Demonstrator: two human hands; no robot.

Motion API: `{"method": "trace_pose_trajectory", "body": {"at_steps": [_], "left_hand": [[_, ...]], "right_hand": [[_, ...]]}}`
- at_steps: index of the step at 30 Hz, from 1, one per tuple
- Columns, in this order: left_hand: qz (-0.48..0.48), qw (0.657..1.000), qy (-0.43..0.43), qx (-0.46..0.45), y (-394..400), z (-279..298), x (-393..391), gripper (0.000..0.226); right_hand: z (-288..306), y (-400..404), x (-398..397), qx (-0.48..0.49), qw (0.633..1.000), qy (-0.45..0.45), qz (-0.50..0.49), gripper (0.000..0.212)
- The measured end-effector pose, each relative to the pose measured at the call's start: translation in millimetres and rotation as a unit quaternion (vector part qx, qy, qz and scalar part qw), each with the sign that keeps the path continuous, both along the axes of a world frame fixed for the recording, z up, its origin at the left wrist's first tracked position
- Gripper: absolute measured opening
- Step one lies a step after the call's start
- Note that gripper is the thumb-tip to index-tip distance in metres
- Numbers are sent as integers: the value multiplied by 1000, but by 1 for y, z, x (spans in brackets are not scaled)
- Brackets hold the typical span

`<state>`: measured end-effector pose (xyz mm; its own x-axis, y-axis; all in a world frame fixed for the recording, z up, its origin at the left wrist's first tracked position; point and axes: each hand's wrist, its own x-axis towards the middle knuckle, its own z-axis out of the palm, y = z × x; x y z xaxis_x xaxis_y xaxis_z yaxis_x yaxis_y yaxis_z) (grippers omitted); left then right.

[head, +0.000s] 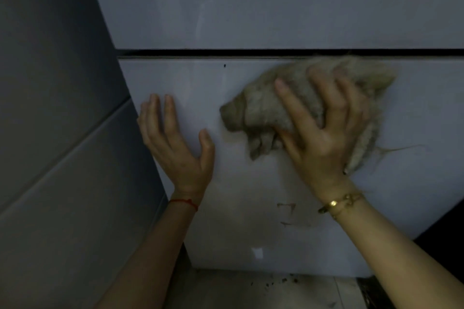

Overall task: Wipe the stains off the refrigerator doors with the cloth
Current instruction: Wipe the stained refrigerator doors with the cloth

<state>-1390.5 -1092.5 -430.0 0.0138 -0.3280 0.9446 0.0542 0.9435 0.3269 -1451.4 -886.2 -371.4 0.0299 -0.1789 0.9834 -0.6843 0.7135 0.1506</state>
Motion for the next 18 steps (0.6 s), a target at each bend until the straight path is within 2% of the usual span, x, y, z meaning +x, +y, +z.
{"method": "trace_pose_trajectory", "body": {"at_steps": [5, 8, 11, 13, 15, 18], "left_hand": [[3, 1000, -5, -6, -1, 0, 0, 66], [9, 1000, -12, -7, -1, 1, 1, 66], [7, 1000, -14, -3, 0, 1, 1, 66], [5, 1000, -16, -3, 1, 2, 2, 66], [5, 1000, -22, -6, 2, 2, 3, 66], [11, 1000, -26, -5, 3, 3, 3, 66]], "right_hand": [[-76, 17, 8, 143, 988, 23, -45, 49], [-63, 31, 1, 115, 992, 15, -44, 51], [-18, 28, -8, 1, 1000, -13, -7, 52], [0, 20, -9, -40, 999, -19, 9, 48], [-8, 15, -2, -11, 1000, -19, -7, 52], [-55, 19, 10, 86, 995, -28, -40, 55]]}}
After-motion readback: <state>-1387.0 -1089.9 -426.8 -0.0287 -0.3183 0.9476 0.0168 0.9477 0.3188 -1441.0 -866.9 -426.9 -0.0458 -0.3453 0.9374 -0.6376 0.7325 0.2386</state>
